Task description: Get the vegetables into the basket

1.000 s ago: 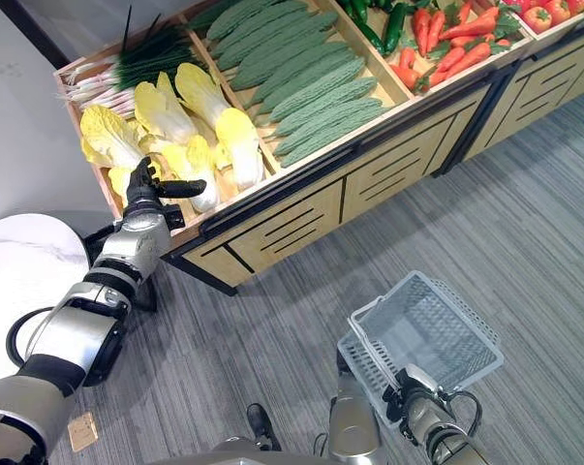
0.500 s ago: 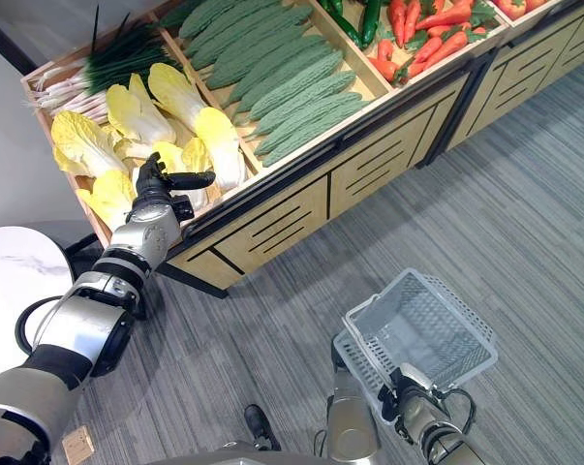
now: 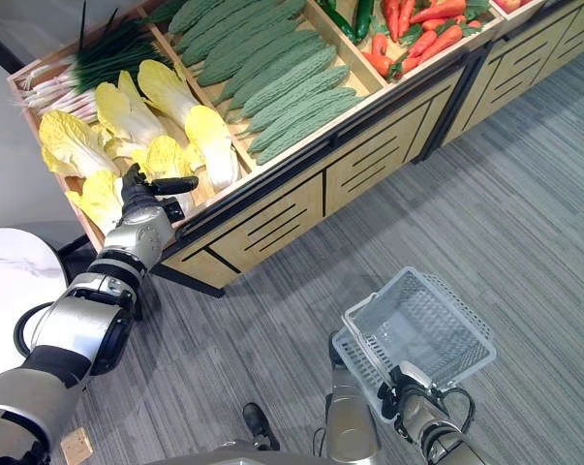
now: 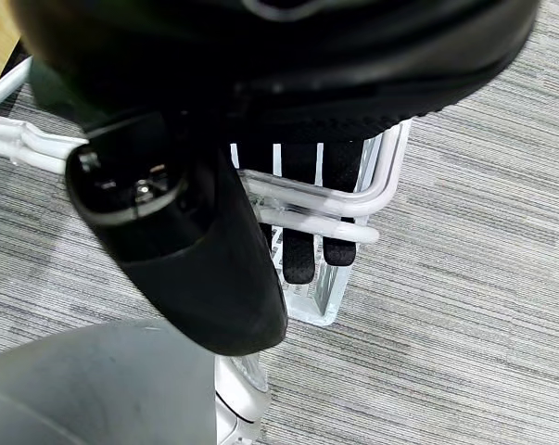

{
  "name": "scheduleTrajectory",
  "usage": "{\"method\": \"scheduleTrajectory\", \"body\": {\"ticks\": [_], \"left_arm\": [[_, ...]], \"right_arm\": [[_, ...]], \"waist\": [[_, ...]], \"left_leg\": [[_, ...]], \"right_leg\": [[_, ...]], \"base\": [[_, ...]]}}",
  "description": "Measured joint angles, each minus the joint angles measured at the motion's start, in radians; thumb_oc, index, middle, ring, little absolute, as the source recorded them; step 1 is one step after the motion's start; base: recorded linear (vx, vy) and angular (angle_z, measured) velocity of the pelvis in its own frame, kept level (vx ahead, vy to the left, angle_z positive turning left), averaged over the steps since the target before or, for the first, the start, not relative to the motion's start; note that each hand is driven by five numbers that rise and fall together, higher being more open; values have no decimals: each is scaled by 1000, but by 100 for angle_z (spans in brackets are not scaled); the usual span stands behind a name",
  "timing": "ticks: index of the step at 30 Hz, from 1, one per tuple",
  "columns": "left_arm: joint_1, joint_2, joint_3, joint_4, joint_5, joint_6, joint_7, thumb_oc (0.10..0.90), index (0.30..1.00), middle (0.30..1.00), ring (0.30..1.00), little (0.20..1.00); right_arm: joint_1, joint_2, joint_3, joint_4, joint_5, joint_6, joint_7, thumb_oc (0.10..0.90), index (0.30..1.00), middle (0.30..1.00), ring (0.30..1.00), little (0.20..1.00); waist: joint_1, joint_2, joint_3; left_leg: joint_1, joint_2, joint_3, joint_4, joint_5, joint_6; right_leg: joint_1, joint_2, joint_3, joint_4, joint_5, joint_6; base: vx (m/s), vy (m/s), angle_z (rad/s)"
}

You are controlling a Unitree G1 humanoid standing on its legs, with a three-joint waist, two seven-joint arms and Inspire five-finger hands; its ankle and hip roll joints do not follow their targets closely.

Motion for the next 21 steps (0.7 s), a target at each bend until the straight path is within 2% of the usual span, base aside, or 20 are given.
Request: {"method": "scheduleTrajectory", "body": {"ticks": [3,8,9,10,11,12,21], "left_arm": [[1,0,0,56,1,35,-20,900,1000,1000,1000,1000],[-5,8,2,55,19,33,-29,900,1000,1000,1000,1000],[-5,9,2,55,19,33,-29,802,863,863,863,863],[-7,12,2,55,20,34,-29,767,813,813,813,813],[-8,14,2,55,22,34,-29,557,520,520,520,520],[-10,19,2,55,25,36,-31,400,300,300,300,300],[-10,45,2,71,50,49,-53,400,300,300,300,300]], "right_arm": [[1,0,0,-2,1,0,0,400,300,300,300,300],[2,0,0,-4,4,-1,0,400,300,300,300,300],[2,0,0,-5,5,-1,0,400,300,300,300,300],[2,0,0,-7,5,-1,0,400,300,300,300,300],[2,0,0,-7,6,-2,0,400,300,300,300,300],[2,0,0,-8,10,-2,0,400,300,300,300,300],[9,0,0,-10,11,-3,2,400,300,300,300,300]], "waist": [[0,0,0],[0,-1,1],[0,-1,1],[0,-1,1],[-1,-1,1],[-2,-1,1],[-5,-1,0]], "left_leg": [[-3,1,0,0,0,0],[-23,1,0,0,-1,0],[-26,1,0,0,-1,-1],[-32,1,0,0,-2,-1],[-34,1,0,0,-2,-2],[-38,1,0,0,-2,-2],[-46,0,0,0,-4,-4]], "right_leg": [[-4,1,0,0,-1,-1],[-26,0,-3,0,-2,-3],[-29,0,-3,0,-2,-3],[-36,1,-3,0,-2,-3],[-39,1,-3,0,-2,-3],[-44,1,-2,0,-2,-3],[-53,0,-2,0,4,5]], "base": [[0,0,0],[1,1,-1],[4,7,-5],[-2,5,-4],[1,2,-4],[6,-2,-4],[2,0,-1]]}}
